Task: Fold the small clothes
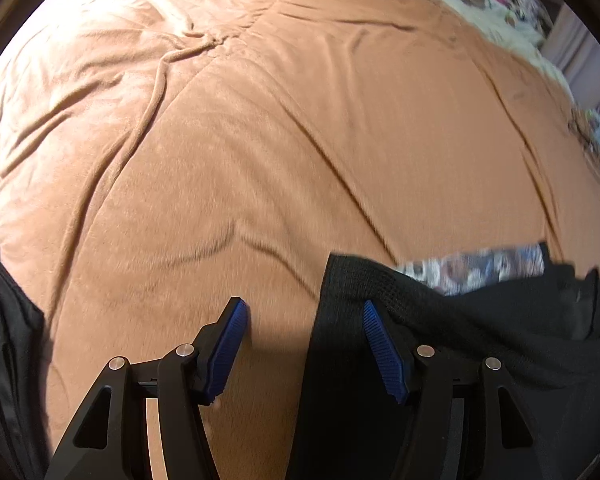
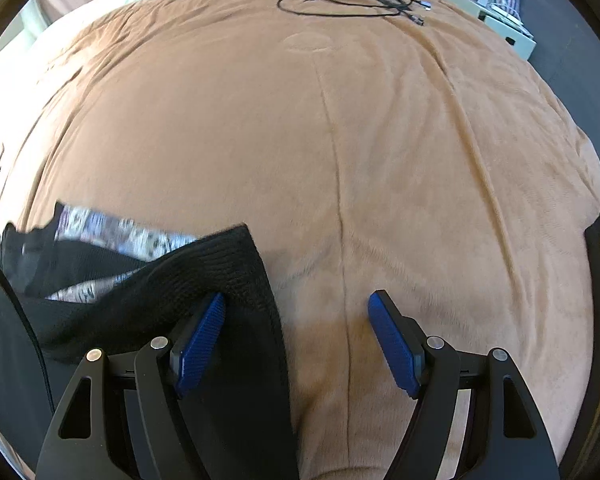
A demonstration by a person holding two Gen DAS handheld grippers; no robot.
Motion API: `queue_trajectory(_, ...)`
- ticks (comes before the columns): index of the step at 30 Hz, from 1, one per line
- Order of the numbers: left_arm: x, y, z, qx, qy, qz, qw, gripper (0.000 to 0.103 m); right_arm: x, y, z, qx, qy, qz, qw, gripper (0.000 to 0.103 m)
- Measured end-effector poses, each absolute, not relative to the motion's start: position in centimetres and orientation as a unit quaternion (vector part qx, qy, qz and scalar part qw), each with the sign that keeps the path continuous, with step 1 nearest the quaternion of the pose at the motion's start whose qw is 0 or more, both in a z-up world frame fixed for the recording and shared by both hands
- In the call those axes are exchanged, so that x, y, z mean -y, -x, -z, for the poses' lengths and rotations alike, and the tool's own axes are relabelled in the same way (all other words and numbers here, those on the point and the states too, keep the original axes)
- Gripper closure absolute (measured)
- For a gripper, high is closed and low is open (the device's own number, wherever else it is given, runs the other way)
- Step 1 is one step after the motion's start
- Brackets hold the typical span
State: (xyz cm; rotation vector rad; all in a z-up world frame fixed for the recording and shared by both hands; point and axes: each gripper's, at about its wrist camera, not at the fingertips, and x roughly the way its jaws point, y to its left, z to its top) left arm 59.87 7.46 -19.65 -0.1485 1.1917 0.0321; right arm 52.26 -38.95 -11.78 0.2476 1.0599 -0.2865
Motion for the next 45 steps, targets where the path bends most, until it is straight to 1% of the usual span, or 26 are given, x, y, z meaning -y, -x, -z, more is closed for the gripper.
queue_trajectory(2, -8.1, -60.3, 19.5, -0.557, 0.087, -0.015, 0.826, 0.043, 39.1, -52.1, 11.7, -0.496, -0.122, 0.137, 0.849, 0.031)
queue_trajectory(4, -9.0, -60.3, 19.5, -0.554, 0.109, -0.003, 0.825, 0.05, 39.0, -51.6, 11.5, -0.49, -0.128, 0.131, 0.852, 0.033)
queue_trajectory(7, -9.6, -60.1, 19.6, -0.552, 0.138, 0.013, 0.822, 0.052, 39.5, -50.7, 11.4, -0.479, -0.156, 0.098, 0.859, 0.04)
queue_trajectory(8, -10.1, -59.6, 19.7, -0.549, 0.15, 0.019, 0.822, 0.054, 39.6, -50.6, 11.4, -0.475, -0.163, 0.087, 0.861, 0.045)
queue_trajectory(9, -10.4, -59.6, 19.8, -0.546, 0.158, 0.023, 0.822, 0.058, 39.7, -50.5, 11.4, -0.472, -0.167, 0.08, 0.862, 0.052)
queue_trajectory(11, -10.4, -59.5, 19.9, -0.543, 0.172, 0.032, 0.821, 0.067, 40.0, -50.5, 11.8, -0.474, -0.173, 0.073, 0.86, 0.058)
queue_trajectory(12, -10.4, -59.5, 19.9, -0.542, 0.179, 0.039, 0.82, 0.076, 40.3, -50.6, 12.0, -0.475, -0.176, 0.072, 0.859, 0.062)
queue_trajectory(13, -10.3, -59.3, 19.9, -0.543, 0.187, 0.047, 0.818, 0.084, 40.5, -50.8, 12.2, -0.475, -0.181, 0.071, 0.858, 0.063)
queue_trajectory(14, -10.1, -59.3, 19.9, -0.543, 0.188, 0.05, 0.817, 0.088, 40.7, -51.0, 12.4, -0.473, -0.186, 0.069, 0.858, 0.066)
queue_trajectory(16, -9.7, -59.1, 19.6, -0.542, 0.173, 0.05, 0.821, 0.092, 40.7, -51.6, 12.4, -0.469, -0.194, 0.062, 0.859, 0.071)
queue_trajectory(17, -9.5, -58.9, 19.4, -0.541, 0.164, 0.048, 0.823, 0.093, 40.8, -51.8, 12.4, -0.469, -0.197, 0.057, 0.859, 0.079)
queue_trajectory(18, -9.4, -58.9, 19.2, -0.54, 0.159, 0.047, 0.825, 0.094, 40.9, -51.8, 12.5, -0.469, -0.2, 0.054, 0.858, 0.09)
queue_trajectory(20, -9.5, -59.1, 18.7, -0.535, 0.159, 0.045, 0.828, 0.095, 41.2, -51.8, 12.3, -0.467, -0.201, 0.056, 0.859, 0.097)
queue_trajectory(21, -9.6, -59.1, 18.4, -0.532, 0.16, 0.044, 0.831, 0.095, 41.4, -51.5, 11.8, -0.464, -0.199, 0.058, 0.861, 0.099)
queue_trajectory(29, -10.3, -58.6, 14.4, -0.495, 0.157, 0.046, 0.854, 0.096, 40.4, -49.2, 7.5, -0.416, -0.177, 0.059, 0.89, 0.1)
queue_trajectory(33, -10.2, -59.3, 13.5, -0.482, 0.153, 0.038, 0.862, 0.096, 40.1, -49.5, 6.9, -0.411, -0.17, 0.068, 0.893, 0.1)
queue_trajectory(38, -9.6, -61.3, 13.9, -0.488, 0.143, 0.024, 0.861, 0.096, 40.0, -51.3, 7.7, -0.423, -0.168, 0.086, 0.886, 0.1)
queue_trajectory(45, -9.1, -64.1, 16.4, -0.506, 0.133, 0.001, 0.852, 0.096, 39.7, -55.0, 8.8, -0.448, -0.153, 0.11, 0.874, 0.099)
